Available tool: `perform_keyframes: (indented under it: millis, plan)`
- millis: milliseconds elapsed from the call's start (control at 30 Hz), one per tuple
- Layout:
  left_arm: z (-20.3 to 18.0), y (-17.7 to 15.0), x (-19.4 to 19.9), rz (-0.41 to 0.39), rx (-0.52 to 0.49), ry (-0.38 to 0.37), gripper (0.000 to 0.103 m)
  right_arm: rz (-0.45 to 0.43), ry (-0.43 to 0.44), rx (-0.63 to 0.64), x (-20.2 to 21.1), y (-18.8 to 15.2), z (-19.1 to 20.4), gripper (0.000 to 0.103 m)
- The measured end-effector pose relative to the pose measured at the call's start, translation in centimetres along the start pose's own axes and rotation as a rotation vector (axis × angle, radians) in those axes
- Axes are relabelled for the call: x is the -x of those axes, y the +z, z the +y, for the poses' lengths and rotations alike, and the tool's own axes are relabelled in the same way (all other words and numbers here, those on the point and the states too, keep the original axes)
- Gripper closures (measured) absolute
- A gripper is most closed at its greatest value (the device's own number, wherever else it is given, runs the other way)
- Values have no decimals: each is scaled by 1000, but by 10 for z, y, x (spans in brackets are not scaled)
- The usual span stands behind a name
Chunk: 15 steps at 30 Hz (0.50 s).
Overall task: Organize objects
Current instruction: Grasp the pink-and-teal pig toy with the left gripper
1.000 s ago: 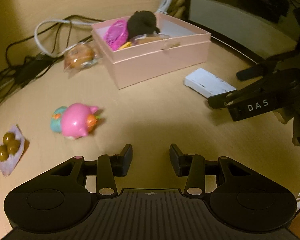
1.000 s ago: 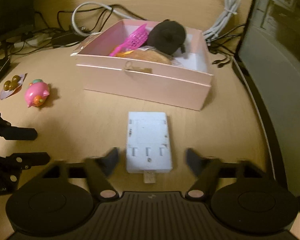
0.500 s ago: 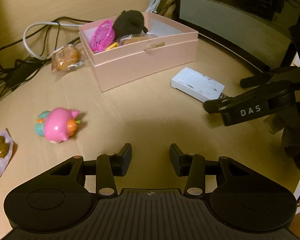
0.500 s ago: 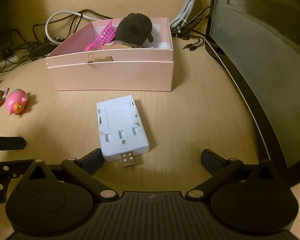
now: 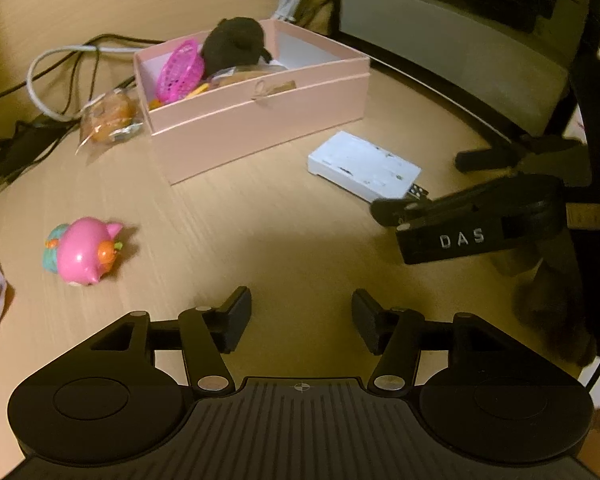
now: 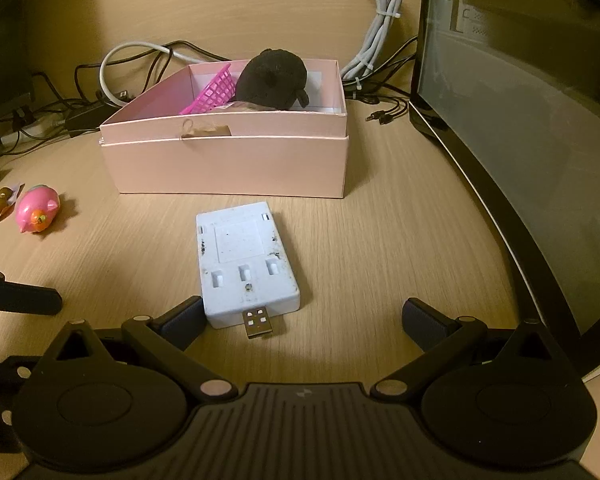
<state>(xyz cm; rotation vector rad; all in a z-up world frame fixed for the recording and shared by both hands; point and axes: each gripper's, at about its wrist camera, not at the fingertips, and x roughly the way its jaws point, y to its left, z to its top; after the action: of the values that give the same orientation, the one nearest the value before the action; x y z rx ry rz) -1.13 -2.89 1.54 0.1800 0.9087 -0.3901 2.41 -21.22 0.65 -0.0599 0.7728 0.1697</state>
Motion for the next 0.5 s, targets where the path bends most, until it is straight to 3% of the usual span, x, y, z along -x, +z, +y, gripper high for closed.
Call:
perform_keyframes:
  millis: [67,233,333,400,500]
  plan:
    - [14,2,7,-25,121,12,45,1,1,0,0,0,0,0]
    - [82,12,40,-163,592,224,47,-1,3,0,0,-1,-1,0]
    - [119,14,39,-154,840,244,48,-1,3,0,0,-1,-1,0]
    - [133,19,29,-125,931,246,48,-1,3,0,0,-1,-1,0]
    - [139,28,18,-118,927,270,48,-1,3,0,0,-1,-1,0]
